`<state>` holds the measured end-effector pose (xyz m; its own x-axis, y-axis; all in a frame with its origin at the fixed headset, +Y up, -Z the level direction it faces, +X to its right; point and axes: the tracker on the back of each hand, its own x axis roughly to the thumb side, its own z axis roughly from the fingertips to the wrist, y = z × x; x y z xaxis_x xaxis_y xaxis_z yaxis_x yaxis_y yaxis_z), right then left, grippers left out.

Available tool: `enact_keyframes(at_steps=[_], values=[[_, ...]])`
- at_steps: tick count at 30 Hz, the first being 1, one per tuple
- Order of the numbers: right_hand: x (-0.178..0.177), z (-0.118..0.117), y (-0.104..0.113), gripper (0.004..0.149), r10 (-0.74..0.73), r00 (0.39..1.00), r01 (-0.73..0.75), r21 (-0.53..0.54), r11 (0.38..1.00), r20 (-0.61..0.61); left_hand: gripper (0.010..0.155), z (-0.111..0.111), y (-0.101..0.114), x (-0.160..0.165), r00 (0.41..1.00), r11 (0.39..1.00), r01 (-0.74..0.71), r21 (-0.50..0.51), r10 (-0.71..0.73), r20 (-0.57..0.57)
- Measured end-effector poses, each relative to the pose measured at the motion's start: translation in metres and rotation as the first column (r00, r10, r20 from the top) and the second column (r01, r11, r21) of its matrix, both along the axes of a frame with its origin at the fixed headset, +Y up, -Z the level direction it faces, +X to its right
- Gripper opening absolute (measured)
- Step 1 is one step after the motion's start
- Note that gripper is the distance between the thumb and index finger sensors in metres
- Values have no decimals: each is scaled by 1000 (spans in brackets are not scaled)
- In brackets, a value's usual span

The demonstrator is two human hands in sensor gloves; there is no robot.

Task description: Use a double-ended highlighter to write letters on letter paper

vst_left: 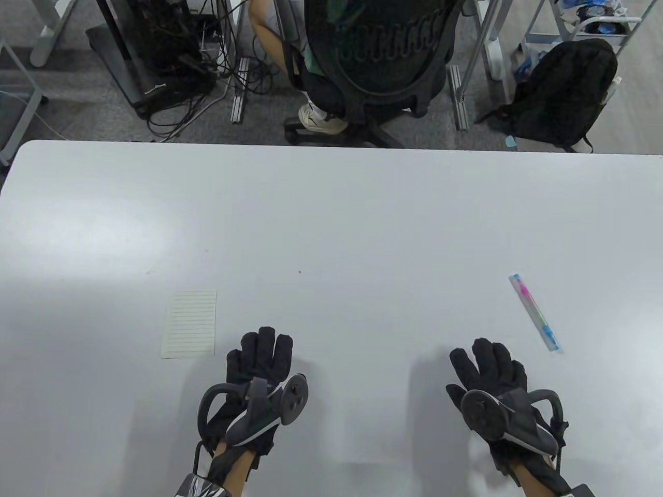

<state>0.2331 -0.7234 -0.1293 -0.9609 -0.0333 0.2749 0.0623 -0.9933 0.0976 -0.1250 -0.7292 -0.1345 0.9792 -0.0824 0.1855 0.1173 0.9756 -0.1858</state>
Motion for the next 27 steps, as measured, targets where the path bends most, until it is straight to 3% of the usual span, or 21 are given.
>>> enact_keyframes(at_steps=[5,11,15,27], values=[[17,-19,7,66,32,998,-33,23,999,51,75,0,0,0,1000,1000,-4,-3,4,3],[58,-55,8,69,104,973,-113,31,993,205,75,0,1,1,1000,1000,-8,2,8,5],[83,-72,7,71,145,942,-145,-23,989,303,75,0,1,1,1000,1000,-4,7,4,5],[109,-90,-6,77,149,904,-126,-85,988,400,74,-1,1,2,1000,1000,1,5,-1,9]])
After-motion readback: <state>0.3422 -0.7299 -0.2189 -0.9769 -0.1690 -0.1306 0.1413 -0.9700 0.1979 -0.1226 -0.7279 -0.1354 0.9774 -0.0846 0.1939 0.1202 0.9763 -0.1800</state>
